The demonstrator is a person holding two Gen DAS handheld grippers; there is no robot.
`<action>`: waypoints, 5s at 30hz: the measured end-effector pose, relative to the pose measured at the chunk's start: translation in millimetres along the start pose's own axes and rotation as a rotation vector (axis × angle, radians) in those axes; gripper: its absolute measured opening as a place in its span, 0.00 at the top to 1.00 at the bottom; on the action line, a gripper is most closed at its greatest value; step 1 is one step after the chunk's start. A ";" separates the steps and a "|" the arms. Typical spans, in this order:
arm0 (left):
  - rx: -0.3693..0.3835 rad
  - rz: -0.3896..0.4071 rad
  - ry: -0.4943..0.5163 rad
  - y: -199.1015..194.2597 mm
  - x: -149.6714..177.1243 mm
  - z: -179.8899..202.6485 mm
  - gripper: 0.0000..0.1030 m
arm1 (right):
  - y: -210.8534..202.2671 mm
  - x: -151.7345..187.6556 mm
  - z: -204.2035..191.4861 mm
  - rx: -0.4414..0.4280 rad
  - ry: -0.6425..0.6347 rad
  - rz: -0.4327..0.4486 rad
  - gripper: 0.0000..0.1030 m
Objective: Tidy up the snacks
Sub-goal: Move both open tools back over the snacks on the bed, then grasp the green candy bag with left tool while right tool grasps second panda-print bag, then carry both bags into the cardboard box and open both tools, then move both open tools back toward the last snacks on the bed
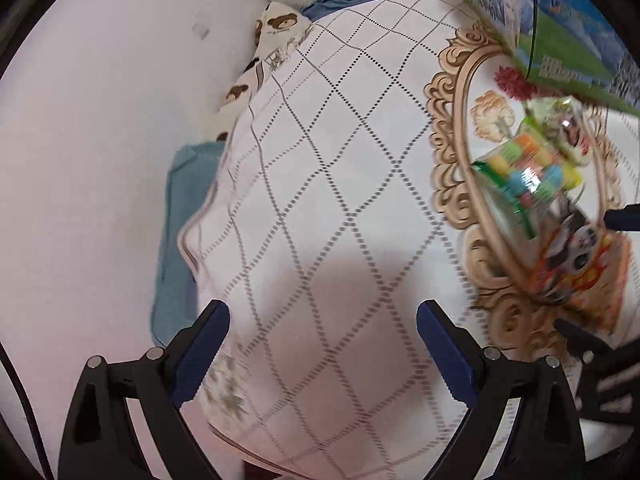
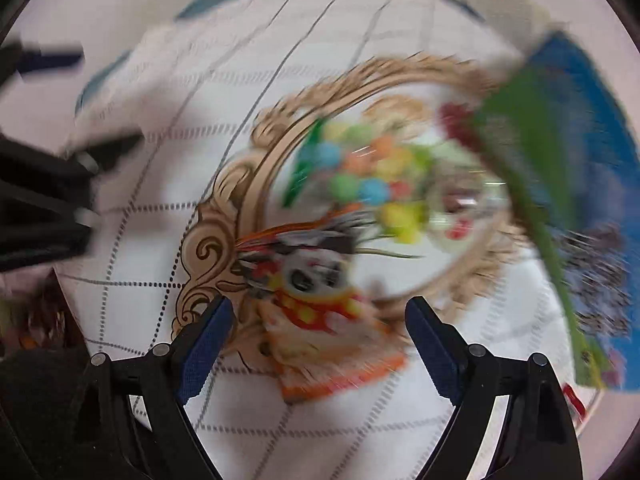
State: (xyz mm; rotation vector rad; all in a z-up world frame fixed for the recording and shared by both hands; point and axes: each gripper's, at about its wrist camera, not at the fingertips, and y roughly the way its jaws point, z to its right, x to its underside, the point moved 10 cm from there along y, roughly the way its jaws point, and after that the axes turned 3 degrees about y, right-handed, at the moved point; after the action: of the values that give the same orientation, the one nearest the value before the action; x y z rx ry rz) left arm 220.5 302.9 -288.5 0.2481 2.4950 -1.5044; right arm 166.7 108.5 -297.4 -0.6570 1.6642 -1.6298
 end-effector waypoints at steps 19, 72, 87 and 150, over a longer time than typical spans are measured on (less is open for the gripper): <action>0.251 0.098 0.787 -11.5 -105.1 166.2 0.07 | -27.4 90.0 157.8 -0.188 0.709 -0.079 0.38; 0.783 -0.079 -0.136 -105.0 -107.7 118.9 0.54 | -144.3 77.1 176.3 -0.247 0.816 0.288 0.50; 0.710 -0.151 -0.010 -98.8 -317.9 212.6 0.54 | -146.8 -34.8 358.2 -0.168 0.819 0.306 0.50; 0.486 0.443 -0.077 -253.5 -224.2 115.2 0.09 | -275.2 68.3 286.4 0.197 0.831 0.513 0.05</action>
State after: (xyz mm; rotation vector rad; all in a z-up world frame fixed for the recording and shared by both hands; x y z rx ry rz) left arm 383.0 76.4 -64.8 0.7466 1.8135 -1.8357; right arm 313.5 -146.3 -21.7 0.6036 1.9477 -1.7274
